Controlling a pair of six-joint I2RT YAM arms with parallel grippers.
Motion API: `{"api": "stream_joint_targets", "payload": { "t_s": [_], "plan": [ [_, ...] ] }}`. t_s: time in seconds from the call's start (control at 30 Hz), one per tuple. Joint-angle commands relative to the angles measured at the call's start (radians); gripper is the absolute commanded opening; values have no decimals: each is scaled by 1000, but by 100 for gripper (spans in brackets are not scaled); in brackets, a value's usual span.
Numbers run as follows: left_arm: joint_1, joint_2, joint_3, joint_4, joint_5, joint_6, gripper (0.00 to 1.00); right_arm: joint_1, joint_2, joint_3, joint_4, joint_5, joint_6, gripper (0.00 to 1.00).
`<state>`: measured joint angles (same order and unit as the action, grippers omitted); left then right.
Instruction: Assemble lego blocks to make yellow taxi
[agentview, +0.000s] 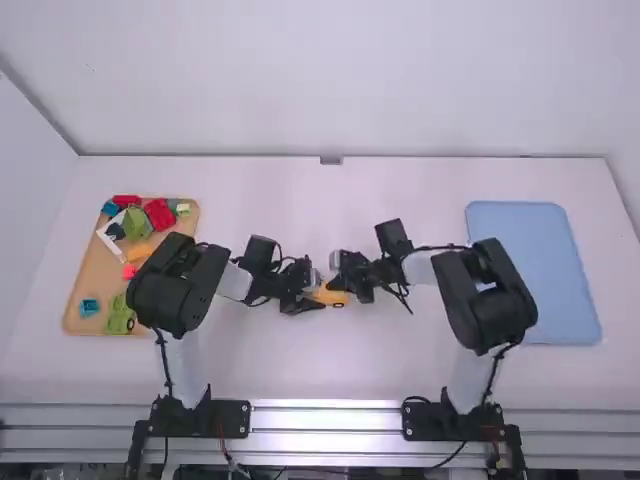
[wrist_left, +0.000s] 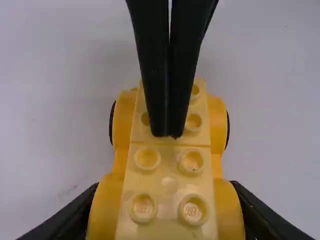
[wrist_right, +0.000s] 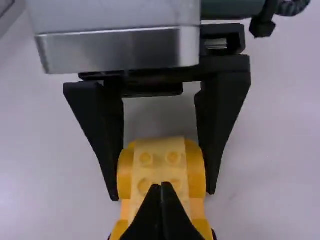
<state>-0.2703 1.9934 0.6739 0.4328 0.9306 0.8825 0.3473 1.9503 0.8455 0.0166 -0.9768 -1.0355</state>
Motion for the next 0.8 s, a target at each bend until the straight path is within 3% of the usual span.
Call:
{"api": "stream_joint_targets", "payload": {
  "t_s": [0.0, 0.2, 0.4, 0.77],
  "plan": [
    [-5, 13, -11, -10, -5, -21, 30, -15, 61, -16, -42, 80, 6, 0],
    [-5, 13, -11, -6, -4, -21, 29, -51, 68, -59, -66, 31, -99, 0],
    [-5, 13, -11, -6, -4, -21, 29, -79, 68, -121, 33, 31, -60, 0],
    [-6, 13, -11, -6, -4, -21, 28, 7, 68, -131, 84, 258, 96, 0]
  ]
}}
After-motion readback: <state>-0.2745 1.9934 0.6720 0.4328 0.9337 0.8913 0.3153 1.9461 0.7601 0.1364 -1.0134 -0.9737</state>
